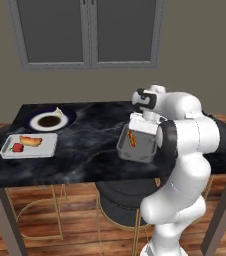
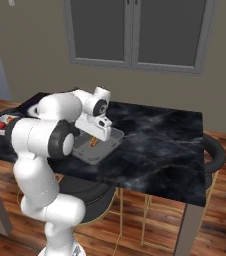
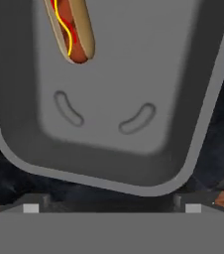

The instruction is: Place one cooked food and one vegetable from the large plate to each tupperware container.

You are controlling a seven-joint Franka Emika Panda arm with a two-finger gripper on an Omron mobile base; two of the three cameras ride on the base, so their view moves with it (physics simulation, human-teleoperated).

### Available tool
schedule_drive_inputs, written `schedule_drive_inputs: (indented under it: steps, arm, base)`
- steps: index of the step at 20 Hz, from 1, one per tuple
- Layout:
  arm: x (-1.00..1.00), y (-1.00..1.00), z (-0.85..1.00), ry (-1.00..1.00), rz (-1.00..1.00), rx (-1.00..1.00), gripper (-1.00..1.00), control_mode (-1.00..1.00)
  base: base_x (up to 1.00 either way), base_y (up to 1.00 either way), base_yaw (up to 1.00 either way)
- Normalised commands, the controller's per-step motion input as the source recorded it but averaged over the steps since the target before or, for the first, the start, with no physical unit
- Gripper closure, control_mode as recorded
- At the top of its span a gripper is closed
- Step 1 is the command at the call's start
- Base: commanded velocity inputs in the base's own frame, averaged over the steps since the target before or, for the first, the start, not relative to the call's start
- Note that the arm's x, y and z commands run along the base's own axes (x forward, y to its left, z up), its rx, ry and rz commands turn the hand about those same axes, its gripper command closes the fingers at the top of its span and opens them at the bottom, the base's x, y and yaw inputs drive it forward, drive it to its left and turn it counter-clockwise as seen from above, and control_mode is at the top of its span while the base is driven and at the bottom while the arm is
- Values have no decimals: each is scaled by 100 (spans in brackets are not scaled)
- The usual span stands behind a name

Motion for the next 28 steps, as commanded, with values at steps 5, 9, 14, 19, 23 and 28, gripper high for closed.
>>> schedule_drive_inputs:
  steps: [5, 9, 14, 19, 23, 28]
  arm:
    - [-64, 0, 92, 0, -8, -3, -100, -100]
    - [-84, 0, 61, 1, 6, -6, -100, -100]
    - [-73, 3, 48, -1, 11, 0, -100, -100]
    - [-25, 12, 22, -26, 7, -3, -100, -100]
    - [-18, 28, 13, -32, 4, -8, -100, -100]
    - [-6, 5, 3, -7, 1, -2, -100, 100]
  base:
    - [0, 0, 0]
    - [0, 0, 0]
    - [0, 0, 0]
    - [0, 0, 0]
    - [0, 0, 0]
    - [-62, 60, 3]
